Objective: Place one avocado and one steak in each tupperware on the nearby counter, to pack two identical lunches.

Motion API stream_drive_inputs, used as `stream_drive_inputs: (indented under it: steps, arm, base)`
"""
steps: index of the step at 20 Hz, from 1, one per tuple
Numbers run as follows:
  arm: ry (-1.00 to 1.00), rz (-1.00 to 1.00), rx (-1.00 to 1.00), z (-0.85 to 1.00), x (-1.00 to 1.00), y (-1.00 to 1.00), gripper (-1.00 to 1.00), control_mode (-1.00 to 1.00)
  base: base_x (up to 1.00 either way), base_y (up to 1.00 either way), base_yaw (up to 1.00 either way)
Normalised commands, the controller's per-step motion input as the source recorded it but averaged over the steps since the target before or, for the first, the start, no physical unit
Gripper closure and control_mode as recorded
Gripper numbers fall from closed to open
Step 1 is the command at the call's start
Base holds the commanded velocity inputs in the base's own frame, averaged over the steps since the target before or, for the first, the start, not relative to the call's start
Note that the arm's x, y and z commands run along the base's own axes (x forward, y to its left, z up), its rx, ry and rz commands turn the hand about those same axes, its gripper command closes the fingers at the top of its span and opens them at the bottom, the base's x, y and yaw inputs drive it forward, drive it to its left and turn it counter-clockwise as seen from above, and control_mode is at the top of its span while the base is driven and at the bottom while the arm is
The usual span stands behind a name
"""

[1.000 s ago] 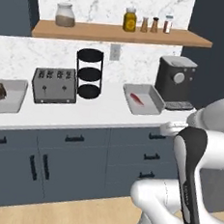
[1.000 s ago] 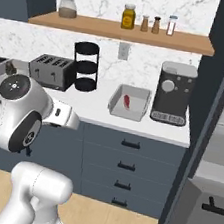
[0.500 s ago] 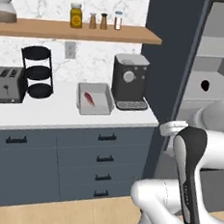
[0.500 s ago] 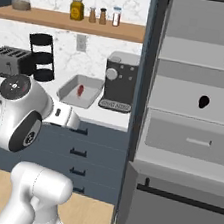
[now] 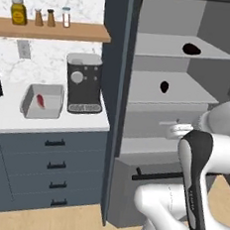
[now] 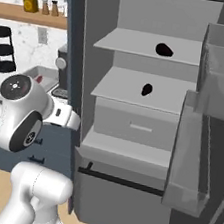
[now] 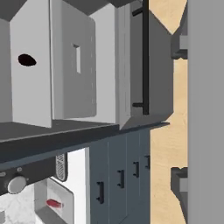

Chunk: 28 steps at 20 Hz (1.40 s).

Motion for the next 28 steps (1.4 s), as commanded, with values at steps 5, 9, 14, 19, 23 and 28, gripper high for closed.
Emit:
stream_drive_inputs:
  steps: [5, 9, 14, 19, 23, 28]
  arm:
    - [0.0, 0.0, 0.0, 0.0, 0.0, 0.0, -1.0, 1.0]
    - [0.0, 0.0, 0.0, 0.0, 0.0, 0.0, -1.0, 1.0]
    - [0.0, 0.0, 0.0, 0.0, 0.0, 0.0, -1.0, 1.0]
    - [0.0, 0.0, 0.0, 0.0, 0.0, 0.0, -1.0, 1.0]
    - [0.0, 0.0, 0.0, 0.0, 0.0, 0.0, -1.0, 1.0]
    - [0.0, 0.0, 0.0, 0.0, 0.0, 0.0, -1.0, 1.0]
  base:
    - [0.06, -0.55, -0.01]
    - [0.33, -0.06, -0.04]
    - [0.55, -0.02, -0.05]
    - [0.5, -0.26, -0.01]
    - [0.52, -0.3, 0.0]
    - [0.54, -0.32, 0.0]
